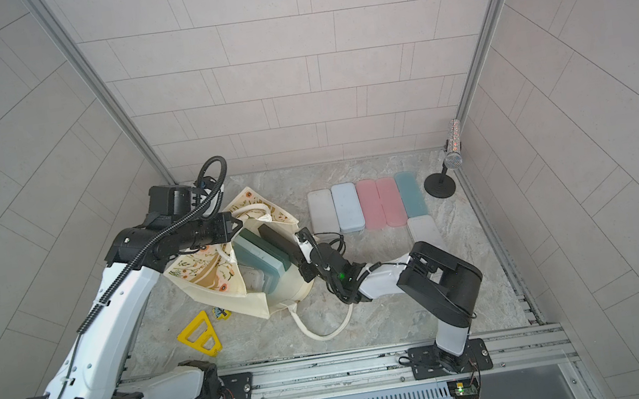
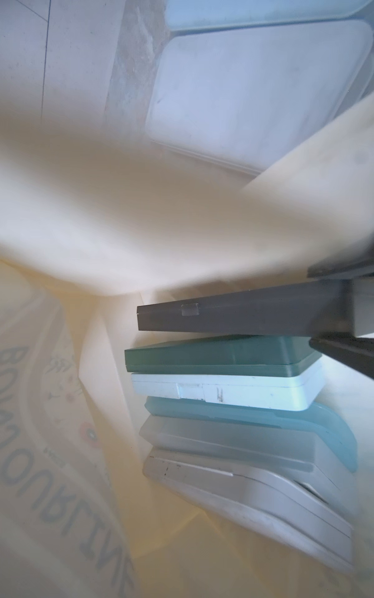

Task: Take out the pencil case from the canvas bag
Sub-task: Pick up the pencil case from the canvas bag.

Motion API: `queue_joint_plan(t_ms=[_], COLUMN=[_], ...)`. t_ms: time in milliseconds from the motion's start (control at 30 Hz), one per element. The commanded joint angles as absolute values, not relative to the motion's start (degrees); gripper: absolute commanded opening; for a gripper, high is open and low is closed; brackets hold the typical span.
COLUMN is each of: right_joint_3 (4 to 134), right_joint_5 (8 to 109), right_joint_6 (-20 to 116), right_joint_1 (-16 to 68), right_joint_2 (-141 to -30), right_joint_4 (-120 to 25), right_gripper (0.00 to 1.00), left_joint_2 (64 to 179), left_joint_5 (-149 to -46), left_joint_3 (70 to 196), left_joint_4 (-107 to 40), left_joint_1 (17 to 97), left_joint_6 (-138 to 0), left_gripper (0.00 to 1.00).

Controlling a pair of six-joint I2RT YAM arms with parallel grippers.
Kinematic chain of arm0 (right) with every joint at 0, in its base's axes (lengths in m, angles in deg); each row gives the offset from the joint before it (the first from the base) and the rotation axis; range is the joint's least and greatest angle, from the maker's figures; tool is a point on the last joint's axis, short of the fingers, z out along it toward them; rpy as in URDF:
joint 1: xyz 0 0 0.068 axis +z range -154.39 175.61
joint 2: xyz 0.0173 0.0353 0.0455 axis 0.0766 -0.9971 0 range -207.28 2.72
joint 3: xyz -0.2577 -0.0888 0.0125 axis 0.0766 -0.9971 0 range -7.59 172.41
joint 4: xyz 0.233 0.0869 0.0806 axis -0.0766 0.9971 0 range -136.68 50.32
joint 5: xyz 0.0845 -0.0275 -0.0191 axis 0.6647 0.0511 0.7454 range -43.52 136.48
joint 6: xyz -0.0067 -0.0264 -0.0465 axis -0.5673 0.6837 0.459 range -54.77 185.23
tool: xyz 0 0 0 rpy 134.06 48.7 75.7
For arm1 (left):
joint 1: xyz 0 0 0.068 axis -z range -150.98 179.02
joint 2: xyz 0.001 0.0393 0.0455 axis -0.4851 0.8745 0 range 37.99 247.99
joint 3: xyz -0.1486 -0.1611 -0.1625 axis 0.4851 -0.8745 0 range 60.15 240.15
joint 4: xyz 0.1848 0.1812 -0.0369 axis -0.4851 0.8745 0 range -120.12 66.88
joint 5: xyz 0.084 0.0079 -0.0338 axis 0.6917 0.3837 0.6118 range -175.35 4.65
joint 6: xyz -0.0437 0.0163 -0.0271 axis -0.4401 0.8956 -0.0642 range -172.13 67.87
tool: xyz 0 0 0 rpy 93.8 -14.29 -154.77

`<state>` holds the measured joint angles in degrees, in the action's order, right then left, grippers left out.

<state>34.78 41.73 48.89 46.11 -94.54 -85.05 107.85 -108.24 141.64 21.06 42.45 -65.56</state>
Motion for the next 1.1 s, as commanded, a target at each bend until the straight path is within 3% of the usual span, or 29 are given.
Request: queue_joint_plan(t_ms=[0,100,267,433,600,900,1067], right_joint_3=[32.6,31.5,33.3,37.1,38.5,38.3,37.7], right_joint_5=[40.7,39.9,38.5,39.9,40.1,38.8,37.8], right_joint_6=[49.9,50.4,51.3,52.2,51.7,51.3,50.5], right_joint_1=[47.2,48.7,49.1,49.2,48.6,48.5,48.5], right_joint_2=[-91.6,-91.1,-93.6,-97.3,-100.1,-99.2,-96.2], right_joint_4=[-81.3,-80.5,-80.9,-80.6,-81.6,-81.1,-79.2], right_gripper=[0.22,0.26,0.47,0.56,0.54,0.31,0.24], left_joint_2=[106.7,106.2,105.7,105.3,104.9,104.7,104.2], left_joint_5=[-106.7,-106.4,-108.0,-108.2,-107.9,-107.2,-106.1], left_joint_3=[142.4,141.9,141.6,141.6,141.6,141.3,141.0], left_joint_4=[19.0,17.9,17.3,17.7,18.0,17.9,18.0], left_joint_1=[42.4,42.4,42.4,42.4,42.4,42.4,42.4], left_joint_6=[-65.5,-65.9,-66.1,-66.0,-65.9,-65.8,-65.5], left_gripper=[0.00,0.00,0.00,0.00,0.00,0.00,0.00])
